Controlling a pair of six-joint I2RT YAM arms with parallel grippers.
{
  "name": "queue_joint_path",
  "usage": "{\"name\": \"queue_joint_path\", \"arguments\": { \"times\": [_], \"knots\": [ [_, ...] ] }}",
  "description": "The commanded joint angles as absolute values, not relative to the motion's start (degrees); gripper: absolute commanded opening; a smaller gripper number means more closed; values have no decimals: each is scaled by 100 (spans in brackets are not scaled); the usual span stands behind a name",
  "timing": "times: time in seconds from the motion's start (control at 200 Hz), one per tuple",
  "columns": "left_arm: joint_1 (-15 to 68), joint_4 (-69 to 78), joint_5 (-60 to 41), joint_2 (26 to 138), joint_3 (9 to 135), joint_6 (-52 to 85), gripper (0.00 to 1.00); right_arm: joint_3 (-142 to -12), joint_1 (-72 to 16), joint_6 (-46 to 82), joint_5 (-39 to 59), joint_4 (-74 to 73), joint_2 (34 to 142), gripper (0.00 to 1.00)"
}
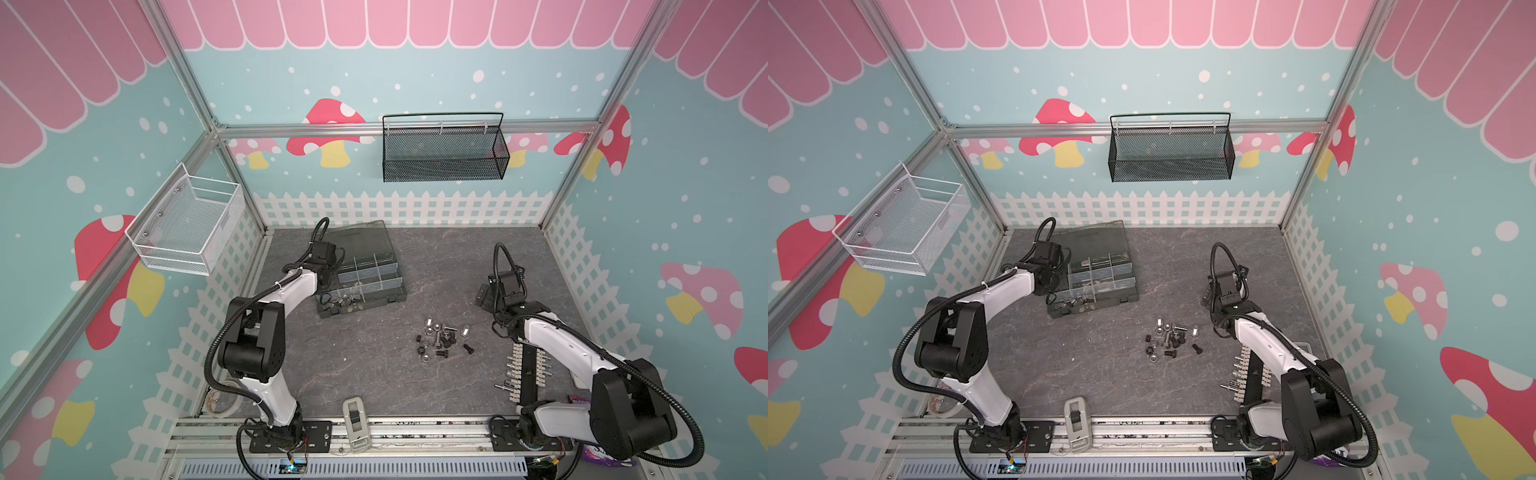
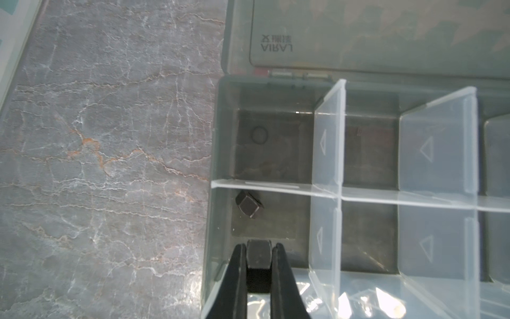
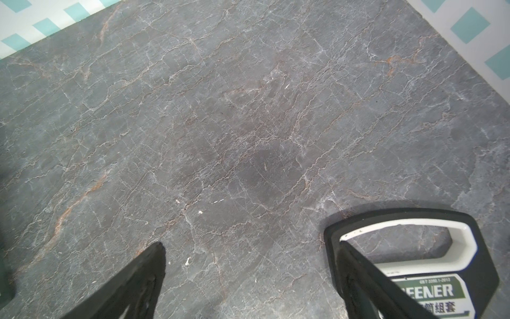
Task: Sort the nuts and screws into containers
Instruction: 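Carry the black hex nut with the left gripper over the same compartment, then open the left gripper to drop the black hex nut in, then move the left gripper back to the pile over a black hex nut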
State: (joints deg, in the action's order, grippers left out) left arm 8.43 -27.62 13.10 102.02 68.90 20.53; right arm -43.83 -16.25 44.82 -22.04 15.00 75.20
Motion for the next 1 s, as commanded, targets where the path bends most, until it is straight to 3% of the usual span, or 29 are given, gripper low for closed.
{"name": "queue_joint_path", "arguments": {
  "times": [0.0, 0.185, 0.54, 0.775, 0.991],
  "knots": [
    [800, -2612, 1366, 10360, 7101, 1962, 17, -4353, -1661, 4518, -2276, 1490, 7505, 97],
    [800, -2625, 1353, 10316, 7067, 1988, 37, -4426, -1661, 4488, -2247, 1487, 7594, 97],
    [960, -2624, 720, 9386, 6558, 2193, 42, -4408, -1661, 4517, -2251, 1494, 7589, 97],
    [2142, -2612, 692, 8716, 6216, 2232, 52, -4382, -1661, 4560, -2268, 1493, 7606, 97],
    [3438, -2603, 612, 8936, 6167, 2328, 58, -4364, -1663, 4588, -2285, 1525, 7628, 97]
  ]
}}
